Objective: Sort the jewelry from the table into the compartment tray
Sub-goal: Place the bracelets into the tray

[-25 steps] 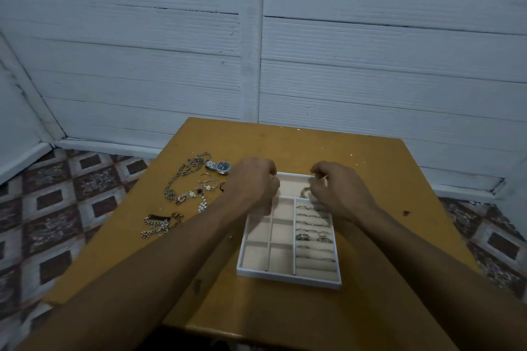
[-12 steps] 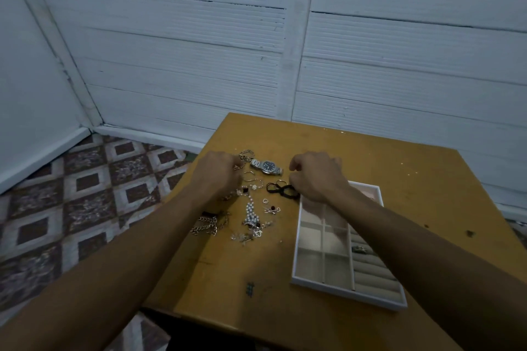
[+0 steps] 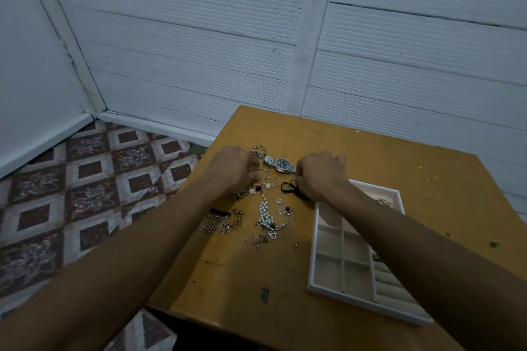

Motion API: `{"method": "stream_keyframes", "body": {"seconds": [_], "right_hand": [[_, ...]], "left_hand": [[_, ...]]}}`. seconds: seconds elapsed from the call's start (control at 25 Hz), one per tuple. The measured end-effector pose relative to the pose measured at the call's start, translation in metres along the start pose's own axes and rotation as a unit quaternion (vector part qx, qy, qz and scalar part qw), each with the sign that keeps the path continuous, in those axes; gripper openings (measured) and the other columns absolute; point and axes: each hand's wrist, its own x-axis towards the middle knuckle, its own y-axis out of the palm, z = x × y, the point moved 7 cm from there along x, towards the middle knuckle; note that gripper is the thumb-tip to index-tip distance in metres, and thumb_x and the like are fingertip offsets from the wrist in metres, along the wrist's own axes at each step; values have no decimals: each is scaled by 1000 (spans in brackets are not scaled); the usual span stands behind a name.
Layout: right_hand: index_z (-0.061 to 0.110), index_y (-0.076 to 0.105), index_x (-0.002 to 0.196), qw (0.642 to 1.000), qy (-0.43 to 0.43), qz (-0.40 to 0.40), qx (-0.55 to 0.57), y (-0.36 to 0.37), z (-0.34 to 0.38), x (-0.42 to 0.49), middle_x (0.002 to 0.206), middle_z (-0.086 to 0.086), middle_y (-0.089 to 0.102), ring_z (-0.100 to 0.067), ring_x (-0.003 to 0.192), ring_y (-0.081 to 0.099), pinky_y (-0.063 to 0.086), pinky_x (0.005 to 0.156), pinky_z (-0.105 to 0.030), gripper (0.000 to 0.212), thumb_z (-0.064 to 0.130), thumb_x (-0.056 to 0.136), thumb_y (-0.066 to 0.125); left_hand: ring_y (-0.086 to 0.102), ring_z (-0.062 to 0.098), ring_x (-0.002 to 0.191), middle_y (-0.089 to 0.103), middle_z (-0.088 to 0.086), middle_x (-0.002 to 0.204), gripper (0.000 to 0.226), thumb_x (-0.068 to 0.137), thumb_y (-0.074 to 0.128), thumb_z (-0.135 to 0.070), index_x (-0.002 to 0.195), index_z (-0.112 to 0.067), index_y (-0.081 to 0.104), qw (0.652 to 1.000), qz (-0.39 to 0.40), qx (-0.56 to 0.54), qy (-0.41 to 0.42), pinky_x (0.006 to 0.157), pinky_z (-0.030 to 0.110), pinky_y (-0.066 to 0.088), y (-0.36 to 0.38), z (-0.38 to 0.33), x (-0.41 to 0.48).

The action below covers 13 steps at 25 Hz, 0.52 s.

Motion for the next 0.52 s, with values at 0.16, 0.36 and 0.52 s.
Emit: {"method": "stream_keyframes", "body": {"seconds": [0.16,0.36,0.52], "right_hand": [[22,63,95,1000,4,16,-6,4,2,2,103,-3,63,-26,109,46,30,90,-44,11,22,90,53],[20,50,80,999,9,43,-12,10,2,5,86,-4,52,-26,104,45,28,87,-44,10,19,91,49],[20,34,65,997,-4,70,-40,14,6,5,83,-5,46,-27,103,41,28,87,-45,28,19,92,45]], "left_hand": [[55,23,110,63,5,119,42,89,62,-44,126,-26,61,1000,16,-18,5,94,39,47,2,-5,3],[57,21,107,64,3,116,34,88,65,-39,118,-23,63,997,43,-54,-17,92,38,48,6,-7,6],[57,19,100,63,3,109,26,85,70,-32,106,-19,62,990,70,-109,-48,89,36,49,8,-7,10]]}}
